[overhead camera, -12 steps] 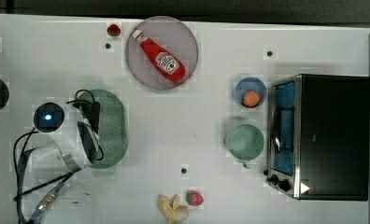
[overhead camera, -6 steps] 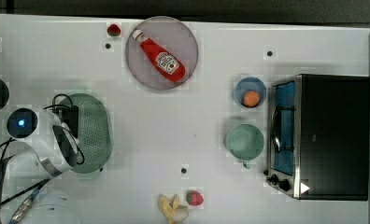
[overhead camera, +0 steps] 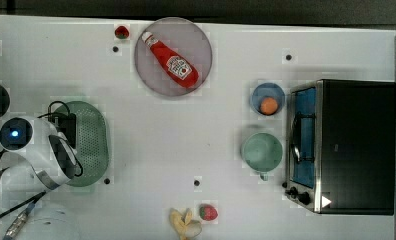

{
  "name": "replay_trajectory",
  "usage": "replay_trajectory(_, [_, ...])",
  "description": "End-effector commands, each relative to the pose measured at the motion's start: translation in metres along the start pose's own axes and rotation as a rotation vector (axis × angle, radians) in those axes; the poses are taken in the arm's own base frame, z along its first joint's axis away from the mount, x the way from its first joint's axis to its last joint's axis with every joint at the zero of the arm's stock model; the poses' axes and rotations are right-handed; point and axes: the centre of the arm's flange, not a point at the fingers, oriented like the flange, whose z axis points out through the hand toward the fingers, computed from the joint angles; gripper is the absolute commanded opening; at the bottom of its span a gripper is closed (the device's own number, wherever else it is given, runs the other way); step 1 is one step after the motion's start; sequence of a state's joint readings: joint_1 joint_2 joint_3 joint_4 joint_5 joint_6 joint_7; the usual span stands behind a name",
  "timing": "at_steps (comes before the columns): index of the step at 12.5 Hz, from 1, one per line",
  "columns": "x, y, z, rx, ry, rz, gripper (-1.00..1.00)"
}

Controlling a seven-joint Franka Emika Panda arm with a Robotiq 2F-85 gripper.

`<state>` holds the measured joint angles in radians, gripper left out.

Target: Drag strainer right to left.

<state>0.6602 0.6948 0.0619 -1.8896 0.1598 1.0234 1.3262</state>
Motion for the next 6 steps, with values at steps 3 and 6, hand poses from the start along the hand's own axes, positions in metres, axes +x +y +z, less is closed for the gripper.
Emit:
replay_trajectory(3, [-0.021, -0.007, -0.005, 0.017, -0.038, 0.076, 1.0])
replay_trajectory(6, [-0.014, -0.016, -0.033, 0.02, -0.022, 0.002, 1.0])
